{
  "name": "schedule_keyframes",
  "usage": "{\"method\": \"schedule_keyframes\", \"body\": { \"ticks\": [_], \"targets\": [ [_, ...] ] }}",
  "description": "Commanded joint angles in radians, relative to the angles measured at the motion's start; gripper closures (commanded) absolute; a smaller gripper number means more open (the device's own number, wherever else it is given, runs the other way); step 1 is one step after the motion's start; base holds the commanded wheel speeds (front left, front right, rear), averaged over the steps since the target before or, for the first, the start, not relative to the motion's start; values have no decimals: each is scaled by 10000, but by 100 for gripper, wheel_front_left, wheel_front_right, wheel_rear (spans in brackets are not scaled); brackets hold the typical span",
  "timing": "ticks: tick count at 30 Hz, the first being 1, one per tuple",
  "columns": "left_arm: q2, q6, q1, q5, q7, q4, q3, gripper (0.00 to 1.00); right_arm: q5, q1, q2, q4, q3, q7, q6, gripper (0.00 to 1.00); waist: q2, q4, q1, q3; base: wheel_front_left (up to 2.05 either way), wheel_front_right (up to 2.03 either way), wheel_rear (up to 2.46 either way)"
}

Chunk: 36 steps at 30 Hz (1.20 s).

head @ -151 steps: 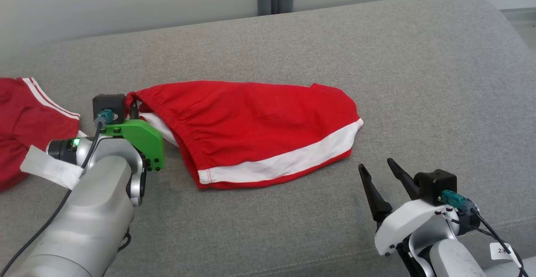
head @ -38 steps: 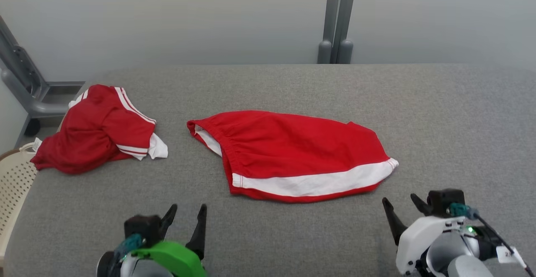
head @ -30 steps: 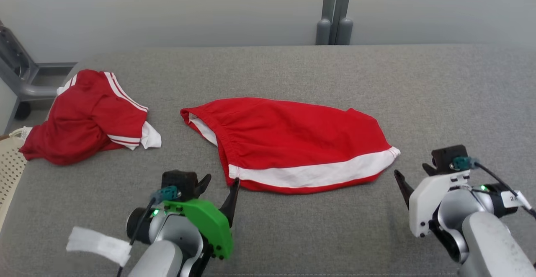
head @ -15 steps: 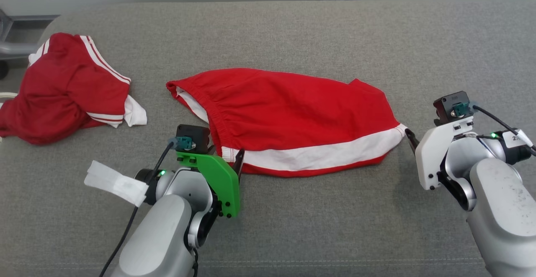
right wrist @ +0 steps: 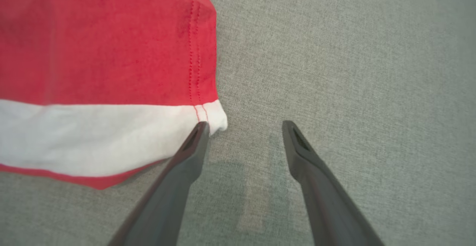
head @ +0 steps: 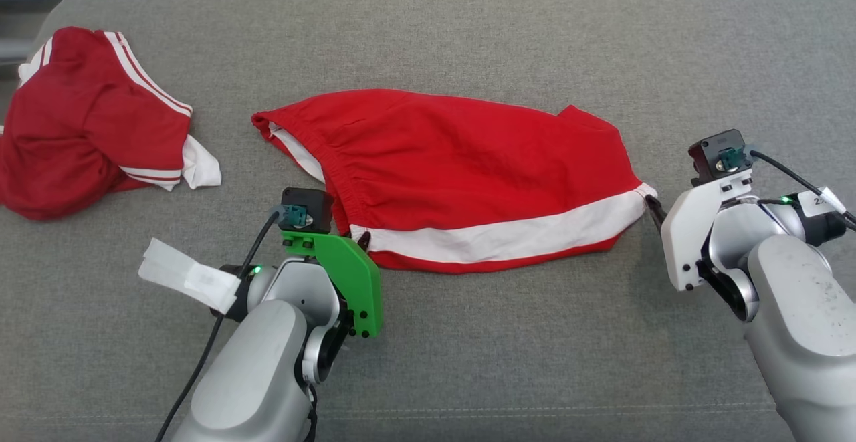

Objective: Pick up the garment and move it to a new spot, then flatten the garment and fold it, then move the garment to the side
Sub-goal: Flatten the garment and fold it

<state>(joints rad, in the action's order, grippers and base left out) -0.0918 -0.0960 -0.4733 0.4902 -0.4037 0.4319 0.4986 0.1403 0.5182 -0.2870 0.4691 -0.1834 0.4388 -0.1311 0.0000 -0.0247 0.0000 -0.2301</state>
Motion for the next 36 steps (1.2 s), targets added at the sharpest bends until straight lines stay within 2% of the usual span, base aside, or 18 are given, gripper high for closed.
{"method": "schedule_keyframes", "body": {
  "ticks": [1,4,12,22,23,24,25,26,27,33,36],
  "targets": [
    [-64,-33,-167,-18,-18,17,0,67,151,75,-44,74,-108,42,6,0,0,13,0,-28,0,0,0],
    [-113,-79,-181,11,-57,21,2,100,421,190,-111,121,-438,153,6,0,0,38,0,-98,0,0,0],
    [-161,-128,-150,65,-72,-35,38,100,1184,181,-358,185,-1034,315,6,0,0,1,0,-151,0,0,0],
    [-219,-182,-19,45,322,-152,59,100,1878,436,-262,936,-1349,-275,6,0,0,-172,0,-125,0,0,0],
    [-223,-176,-32,36,390,-169,50,100,1894,460,-264,1006,-1394,-308,6,8,0,-190,0,-123,0,0,0],
    [-225,-158,-41,40,434,-159,60,100,1910,478,-272,1071,-1453,-359,6,29,0,-210,0,-124,0,0,0],
    [-224,-144,-53,45,462,-151,69,100,1942,522,-282,1133,-1503,-383,6,58,0,-227,0,-123,0,0,0],
    [-218,-140,-73,42,483,-152,75,100,1951,573,-306,1178,-1546,-433,6,82,0,-243,0,-125,0,0,0],
    [-209,-139,-100,39,524,-146,87,100,1941,632,-337,1217,-1583,-500,6,100,0,-256,0,-132,0,0,0],
    [-104,-185,-326,138,1094,-275,-77,100,2046,821,-371,1126,-1613,-726,6,100,0,-245,0,-111,0,0,0],
    [-41,-227,-442,255,1519,-405,-283,100,2426,836,-236,859,-1290,-902,6,100,0,-210,0,-45,0,0,0]
  ]
}}
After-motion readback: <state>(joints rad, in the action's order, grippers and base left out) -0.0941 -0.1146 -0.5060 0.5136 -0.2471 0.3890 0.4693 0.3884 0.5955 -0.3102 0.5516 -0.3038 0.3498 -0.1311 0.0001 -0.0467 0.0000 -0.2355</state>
